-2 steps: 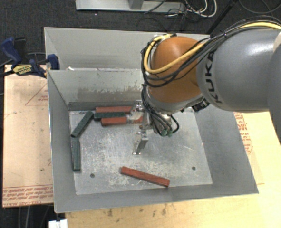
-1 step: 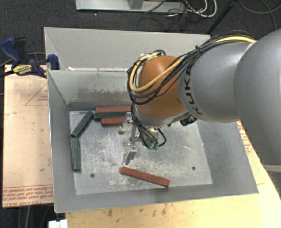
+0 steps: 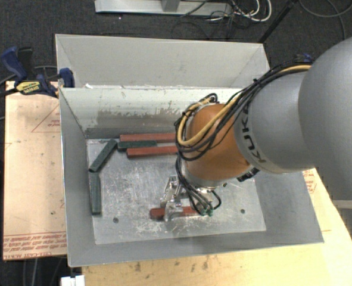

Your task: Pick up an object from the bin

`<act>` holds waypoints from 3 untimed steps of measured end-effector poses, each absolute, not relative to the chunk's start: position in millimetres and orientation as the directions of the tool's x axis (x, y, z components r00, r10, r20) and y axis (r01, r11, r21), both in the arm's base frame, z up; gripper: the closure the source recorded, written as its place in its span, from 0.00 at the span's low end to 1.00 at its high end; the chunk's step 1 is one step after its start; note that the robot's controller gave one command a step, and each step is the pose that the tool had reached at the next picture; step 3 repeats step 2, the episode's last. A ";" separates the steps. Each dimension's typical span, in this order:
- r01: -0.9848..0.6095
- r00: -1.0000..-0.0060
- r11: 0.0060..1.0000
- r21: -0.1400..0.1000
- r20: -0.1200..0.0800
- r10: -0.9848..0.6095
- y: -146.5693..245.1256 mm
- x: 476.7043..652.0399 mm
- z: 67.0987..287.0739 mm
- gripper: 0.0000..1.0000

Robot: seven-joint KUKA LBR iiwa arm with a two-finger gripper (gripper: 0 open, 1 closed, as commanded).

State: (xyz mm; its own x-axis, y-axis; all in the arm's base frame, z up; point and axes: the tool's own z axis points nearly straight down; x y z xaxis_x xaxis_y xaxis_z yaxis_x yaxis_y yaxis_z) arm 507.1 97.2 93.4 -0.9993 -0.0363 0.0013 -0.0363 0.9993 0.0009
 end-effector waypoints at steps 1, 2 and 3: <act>-0.036 -0.999 0.999 0.001 0.001 -0.036 97.2 507.1 93.4 1.00; -0.037 -0.999 0.999 0.001 -0.003 -0.037 86.1 502.3 244.3 1.00; -0.037 -0.999 0.999 0.001 -0.003 -0.037 86.1 502.3 244.3 1.00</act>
Offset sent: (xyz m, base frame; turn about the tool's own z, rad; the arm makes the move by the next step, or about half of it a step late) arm -0.0058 -0.0116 0.1510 -0.0016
